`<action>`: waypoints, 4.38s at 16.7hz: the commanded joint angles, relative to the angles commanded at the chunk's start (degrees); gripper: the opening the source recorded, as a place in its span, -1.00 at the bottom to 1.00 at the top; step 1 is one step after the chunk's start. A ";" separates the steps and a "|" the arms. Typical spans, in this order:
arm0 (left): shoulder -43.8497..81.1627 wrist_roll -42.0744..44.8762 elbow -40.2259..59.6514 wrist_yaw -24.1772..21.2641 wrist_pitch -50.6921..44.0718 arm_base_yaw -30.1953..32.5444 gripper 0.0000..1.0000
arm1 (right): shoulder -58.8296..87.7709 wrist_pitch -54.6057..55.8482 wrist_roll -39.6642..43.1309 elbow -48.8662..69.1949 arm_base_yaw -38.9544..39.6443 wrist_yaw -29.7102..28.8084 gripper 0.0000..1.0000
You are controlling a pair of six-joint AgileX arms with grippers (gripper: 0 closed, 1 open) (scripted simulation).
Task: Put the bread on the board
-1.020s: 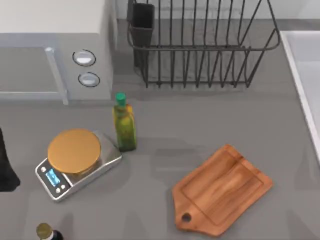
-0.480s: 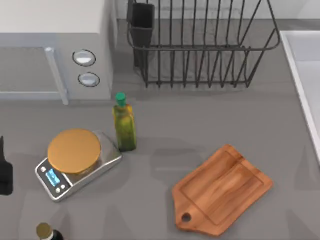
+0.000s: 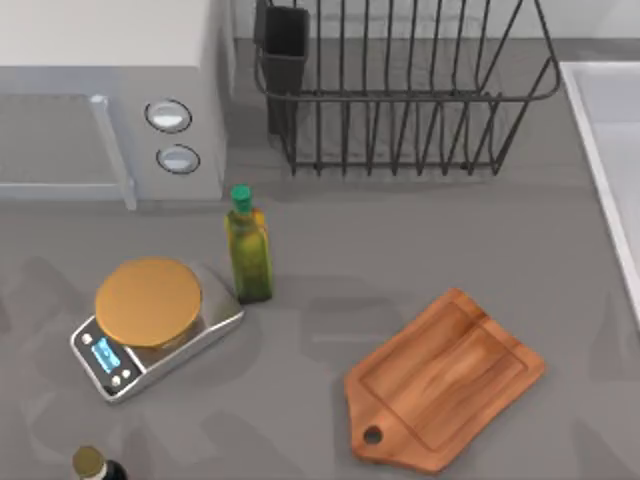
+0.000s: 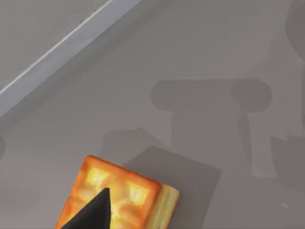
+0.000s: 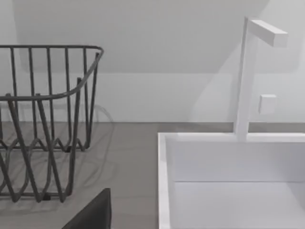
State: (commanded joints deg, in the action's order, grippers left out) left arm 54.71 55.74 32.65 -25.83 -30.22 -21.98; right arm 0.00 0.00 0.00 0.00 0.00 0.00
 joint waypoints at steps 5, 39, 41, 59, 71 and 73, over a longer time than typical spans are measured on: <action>28.79 29.11 16.60 -13.63 -16.18 -10.61 1.00 | 0.00 0.00 0.00 0.00 0.00 0.00 1.00; 78.49 59.95 35.77 -45.35 -19.32 -18.25 1.00 | 0.00 0.00 0.00 0.00 0.00 0.00 1.00; 78.44 59.35 35.50 -45.50 -18.61 -18.00 1.00 | 0.00 0.00 0.00 0.00 0.00 0.00 1.00; 78.44 59.35 35.50 -45.50 -18.61 -18.00 -1.00 | 0.00 0.00 0.00 0.00 0.00 0.00 1.00; 73.20 59.15 36.65 -45.09 -24.25 -17.44 -1.00 | 0.00 0.00 0.00 0.00 0.00 0.00 1.00; 70.01 59.01 37.35 -45.21 -29.22 -17.20 -1.00 | 0.00 0.00 0.00 0.00 0.00 0.00 1.00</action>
State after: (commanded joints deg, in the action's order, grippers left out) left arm 124.72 114.75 70.00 -71.04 -59.45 -39.18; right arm 0.00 0.00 0.00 0.00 0.00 0.00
